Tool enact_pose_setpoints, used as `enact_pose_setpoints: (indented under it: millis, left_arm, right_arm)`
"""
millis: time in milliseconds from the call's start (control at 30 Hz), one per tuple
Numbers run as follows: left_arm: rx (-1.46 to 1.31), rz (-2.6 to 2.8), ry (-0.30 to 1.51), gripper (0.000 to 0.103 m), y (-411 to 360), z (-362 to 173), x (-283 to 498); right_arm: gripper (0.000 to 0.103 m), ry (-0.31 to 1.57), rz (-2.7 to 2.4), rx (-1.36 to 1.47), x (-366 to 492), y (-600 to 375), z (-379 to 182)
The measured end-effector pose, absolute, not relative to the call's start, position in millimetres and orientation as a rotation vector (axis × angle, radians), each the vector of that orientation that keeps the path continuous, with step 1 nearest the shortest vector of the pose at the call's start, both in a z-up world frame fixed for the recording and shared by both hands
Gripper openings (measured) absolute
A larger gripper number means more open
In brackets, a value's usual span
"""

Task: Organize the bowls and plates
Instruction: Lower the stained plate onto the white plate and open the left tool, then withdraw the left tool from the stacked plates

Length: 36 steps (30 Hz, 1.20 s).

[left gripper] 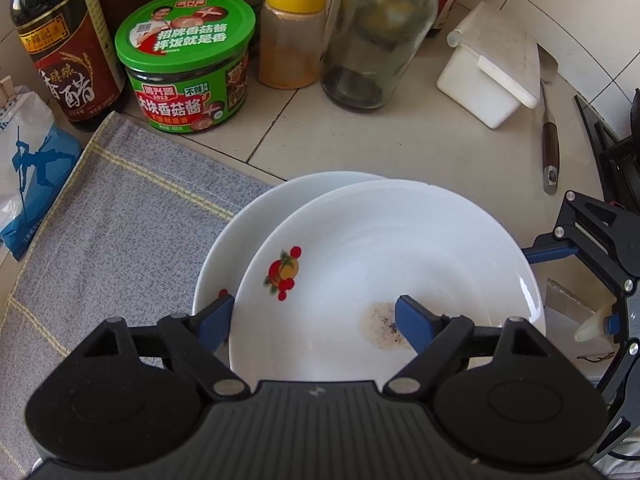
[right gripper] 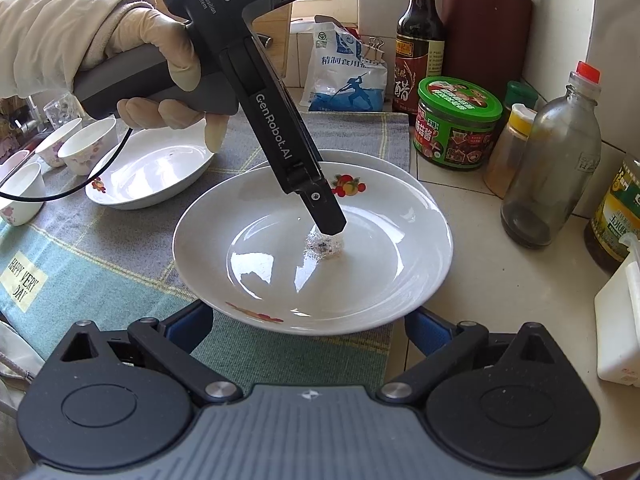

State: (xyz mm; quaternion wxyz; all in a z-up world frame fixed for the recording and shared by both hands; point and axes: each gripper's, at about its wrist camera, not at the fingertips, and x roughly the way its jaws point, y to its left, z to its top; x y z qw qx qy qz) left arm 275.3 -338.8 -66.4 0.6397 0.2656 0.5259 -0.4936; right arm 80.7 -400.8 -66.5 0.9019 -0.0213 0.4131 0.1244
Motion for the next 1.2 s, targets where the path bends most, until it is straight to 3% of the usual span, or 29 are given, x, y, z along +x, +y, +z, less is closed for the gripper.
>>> enact_pose_setpoints:
  millis: [733,1200]
  left_arm:
    - [0.562,-1.044,1.066,0.088,-306.6,-44.8,262.6]
    - [0.382,-0.894,0.714,0.098,-221.3,5.7,173.7]
  right_arm:
    - [0.103,0.835,0.216,-0.033,77.5,-397.3,-66.3]
    - [0.103,0.809,0.074,0.021,52.3,-379.6,-53.4]
